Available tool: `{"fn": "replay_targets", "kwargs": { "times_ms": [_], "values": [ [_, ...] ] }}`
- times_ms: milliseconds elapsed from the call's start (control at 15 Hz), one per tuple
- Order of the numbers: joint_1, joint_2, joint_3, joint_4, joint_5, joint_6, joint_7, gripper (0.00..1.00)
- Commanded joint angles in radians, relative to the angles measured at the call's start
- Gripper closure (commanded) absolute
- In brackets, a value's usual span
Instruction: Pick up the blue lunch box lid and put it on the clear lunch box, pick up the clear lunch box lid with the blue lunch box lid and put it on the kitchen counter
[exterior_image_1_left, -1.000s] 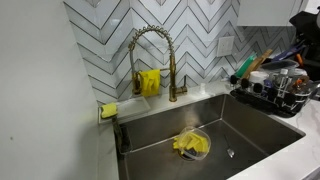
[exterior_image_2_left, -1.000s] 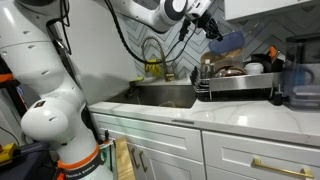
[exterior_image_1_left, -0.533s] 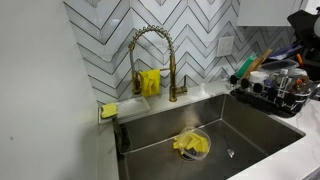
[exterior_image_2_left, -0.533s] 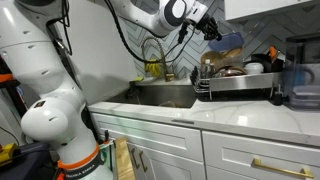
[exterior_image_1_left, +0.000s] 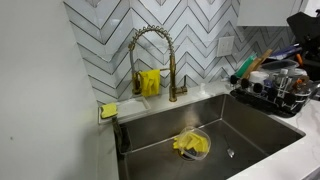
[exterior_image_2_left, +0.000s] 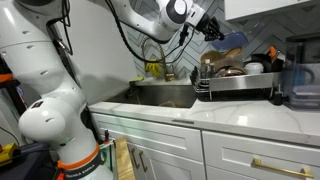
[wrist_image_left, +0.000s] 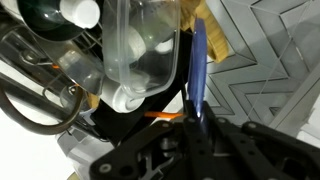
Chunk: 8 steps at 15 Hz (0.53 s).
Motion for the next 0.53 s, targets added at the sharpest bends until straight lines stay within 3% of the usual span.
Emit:
{"fn": "replay_targets", "kwargs": {
  "times_ms": [0, 200, 467],
  "values": [
    [-0.026, -0.018, 0.029, -0.044, -0.111, -0.004, 0.204, 0.98],
    [-0.032, -0.007, 0.038, -0.048, -0.202, 0.025, 0.336, 0.98],
    [-0.048, 0.009, 0.055, -0.037, -0.429, 0.032, 0.576, 0.98]
  ]
}}
